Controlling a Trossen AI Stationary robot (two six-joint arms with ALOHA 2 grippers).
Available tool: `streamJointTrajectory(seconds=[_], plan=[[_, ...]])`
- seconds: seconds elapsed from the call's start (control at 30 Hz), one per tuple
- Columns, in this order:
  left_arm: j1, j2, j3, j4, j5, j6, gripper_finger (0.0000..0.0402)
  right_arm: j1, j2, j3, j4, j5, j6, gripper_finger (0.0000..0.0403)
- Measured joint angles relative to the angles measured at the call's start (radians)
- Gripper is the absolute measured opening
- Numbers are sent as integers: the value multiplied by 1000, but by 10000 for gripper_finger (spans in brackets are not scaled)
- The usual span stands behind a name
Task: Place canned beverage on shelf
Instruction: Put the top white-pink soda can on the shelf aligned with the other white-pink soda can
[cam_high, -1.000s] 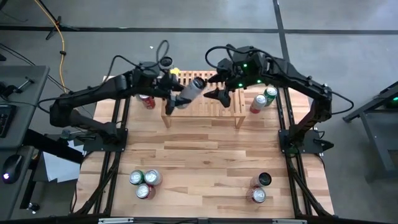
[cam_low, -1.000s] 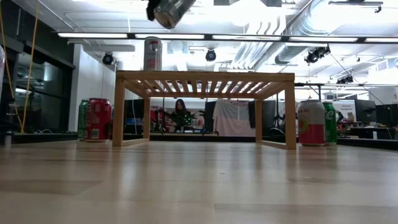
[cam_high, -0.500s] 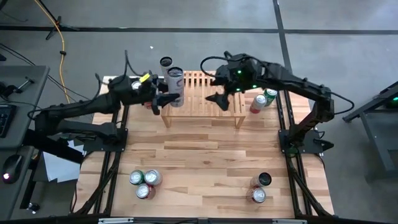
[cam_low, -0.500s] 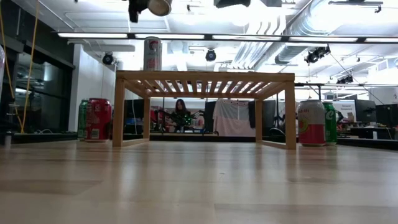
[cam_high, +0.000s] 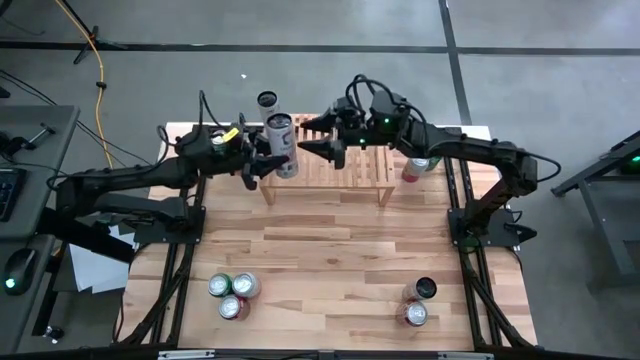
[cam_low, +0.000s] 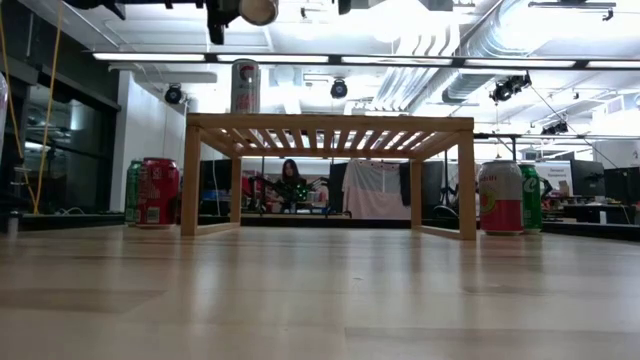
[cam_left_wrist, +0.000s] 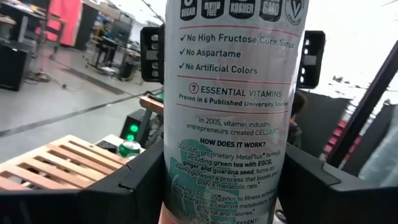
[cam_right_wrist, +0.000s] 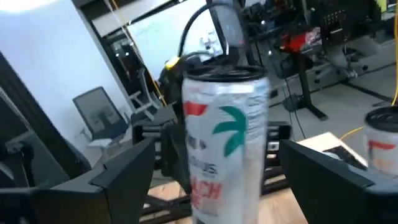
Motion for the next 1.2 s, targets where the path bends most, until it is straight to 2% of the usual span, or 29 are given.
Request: streamJointTrajectory(seconds=[0.2,0.47,0.77,1.07,1.2], plan=[[-1,62,1,67,121,-19,223,7,1,0,3,11,-9,326],[-1,122,1,160,159,-26,223,38,11,0,-13,-12,-10,326],[-1,129,2,167,161,-23,223,52,26,0,3,-9,-8,323],[0,129,3,170,159,-26,223,51,41,-1,43,-7,42,254],[0,140,3,170,158,-28,223,51,48,-1,55,-9,54,240]])
